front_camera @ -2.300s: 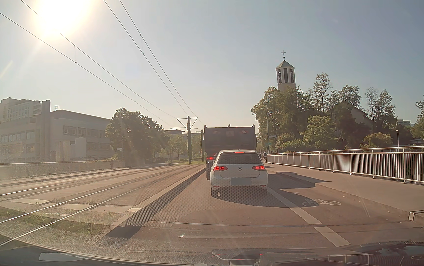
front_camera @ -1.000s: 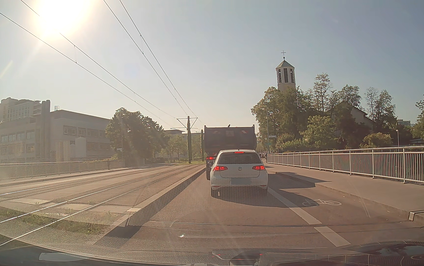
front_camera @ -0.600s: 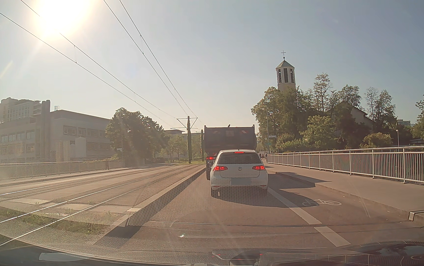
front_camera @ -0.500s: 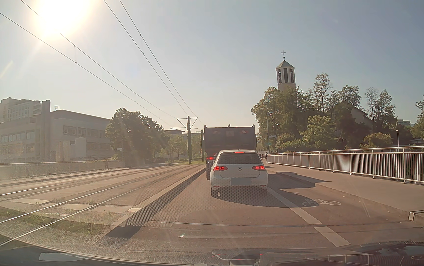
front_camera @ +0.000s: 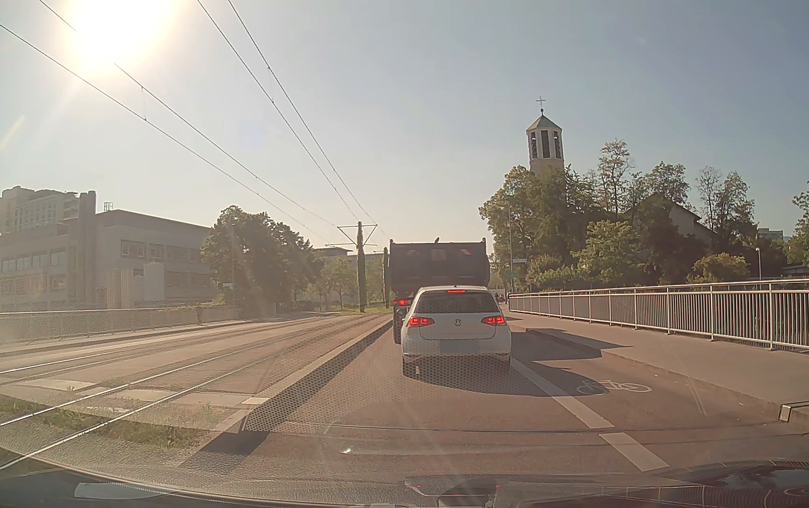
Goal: Follow the waypoints while adhering to traffic rules and regulations
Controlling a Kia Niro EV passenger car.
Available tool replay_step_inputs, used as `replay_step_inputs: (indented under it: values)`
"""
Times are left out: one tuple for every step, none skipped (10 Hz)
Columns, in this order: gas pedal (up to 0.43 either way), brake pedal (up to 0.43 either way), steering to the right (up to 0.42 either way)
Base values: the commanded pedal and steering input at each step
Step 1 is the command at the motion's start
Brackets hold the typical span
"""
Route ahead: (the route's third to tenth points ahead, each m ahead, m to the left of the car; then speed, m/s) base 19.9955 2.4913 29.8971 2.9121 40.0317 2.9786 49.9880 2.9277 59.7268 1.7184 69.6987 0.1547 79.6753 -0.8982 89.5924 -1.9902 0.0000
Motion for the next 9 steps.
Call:
replay_step_inputs:
  values:
    - [0.0,0.189,0.001]
    - [0.0,0.189,0.002]
    - [0.0,0.189,0.002]
    - [0.0,0.189,0.001]
    - [0.0,0.189,0.002]
    - [0.0,0.189,0.001]
    - [0.0,0.189,0.001]
    - [0.0,0.189,0.001]
    - [0.0,0.189,0.002]
